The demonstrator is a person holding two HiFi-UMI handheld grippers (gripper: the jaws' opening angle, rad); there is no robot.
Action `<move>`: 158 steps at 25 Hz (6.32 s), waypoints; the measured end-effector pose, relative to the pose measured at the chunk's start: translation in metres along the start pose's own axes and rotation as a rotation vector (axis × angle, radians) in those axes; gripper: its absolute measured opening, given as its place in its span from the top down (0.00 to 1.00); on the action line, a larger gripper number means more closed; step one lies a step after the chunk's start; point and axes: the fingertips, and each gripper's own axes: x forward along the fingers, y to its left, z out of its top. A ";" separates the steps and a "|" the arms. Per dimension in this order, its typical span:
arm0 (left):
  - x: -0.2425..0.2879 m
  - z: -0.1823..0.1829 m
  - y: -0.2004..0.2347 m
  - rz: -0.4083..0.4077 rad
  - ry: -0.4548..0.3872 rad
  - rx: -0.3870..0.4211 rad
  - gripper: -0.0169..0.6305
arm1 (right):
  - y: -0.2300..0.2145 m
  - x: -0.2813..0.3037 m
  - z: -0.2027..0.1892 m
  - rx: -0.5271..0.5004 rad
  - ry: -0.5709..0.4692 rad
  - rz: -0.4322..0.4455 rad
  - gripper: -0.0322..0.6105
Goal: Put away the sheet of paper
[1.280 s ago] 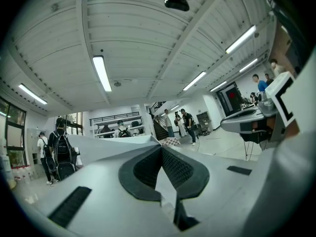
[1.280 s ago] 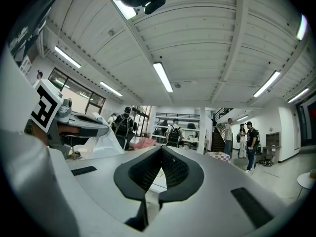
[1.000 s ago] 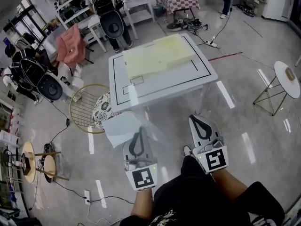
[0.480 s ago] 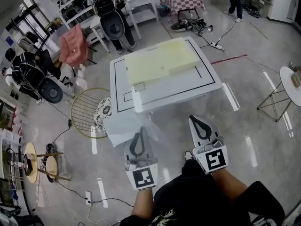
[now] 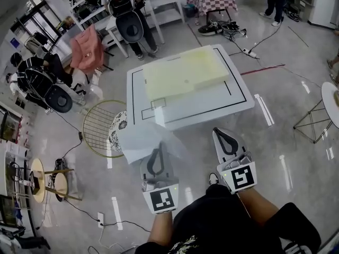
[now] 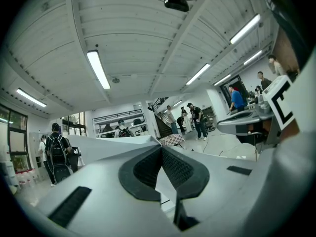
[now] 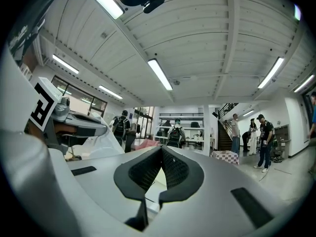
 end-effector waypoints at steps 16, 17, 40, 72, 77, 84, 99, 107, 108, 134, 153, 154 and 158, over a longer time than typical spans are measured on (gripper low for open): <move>0.038 -0.002 -0.010 0.019 0.042 0.012 0.97 | -0.035 0.026 -0.017 0.016 0.036 0.029 0.95; 0.041 -0.003 -0.012 0.020 0.042 0.010 0.97 | -0.037 0.028 -0.017 0.011 0.029 0.032 0.95; 0.071 0.011 -0.024 0.052 0.013 0.039 0.97 | -0.070 0.051 -0.012 -0.028 -0.035 0.071 0.95; 0.144 0.007 -0.008 -0.015 -0.020 0.051 0.97 | -0.094 0.109 -0.024 -0.035 -0.009 0.035 0.95; 0.161 0.003 0.008 -0.015 -0.016 0.051 0.97 | -0.091 0.133 -0.024 -0.035 -0.013 0.041 0.95; 0.191 -0.001 0.020 -0.048 -0.024 0.044 0.97 | -0.097 0.160 -0.026 -0.035 -0.010 0.013 0.95; 0.253 -0.018 0.052 -0.163 -0.021 0.040 0.97 | -0.103 0.217 -0.038 -0.040 0.044 -0.083 0.95; 0.279 -0.038 0.083 -0.196 -0.006 0.025 0.97 | -0.093 0.256 -0.047 -0.053 0.066 -0.114 0.95; 0.283 -0.039 0.085 -0.203 -0.006 0.024 0.97 | -0.092 0.261 -0.048 -0.054 0.070 -0.119 0.95; 0.355 -0.064 0.096 -0.395 0.012 -0.039 0.97 | -0.094 0.330 -0.070 -0.054 0.174 -0.197 0.95; 0.382 -0.091 0.043 -0.448 0.133 -0.081 0.97 | -0.125 0.354 -0.110 -0.018 0.239 -0.114 0.95; 0.383 -0.096 0.042 -0.447 0.146 -0.082 0.97 | -0.125 0.357 -0.112 -0.016 0.237 -0.107 0.95; 0.383 -0.121 0.039 -0.428 0.205 -0.093 0.97 | -0.123 0.363 -0.125 -0.007 0.253 -0.074 0.95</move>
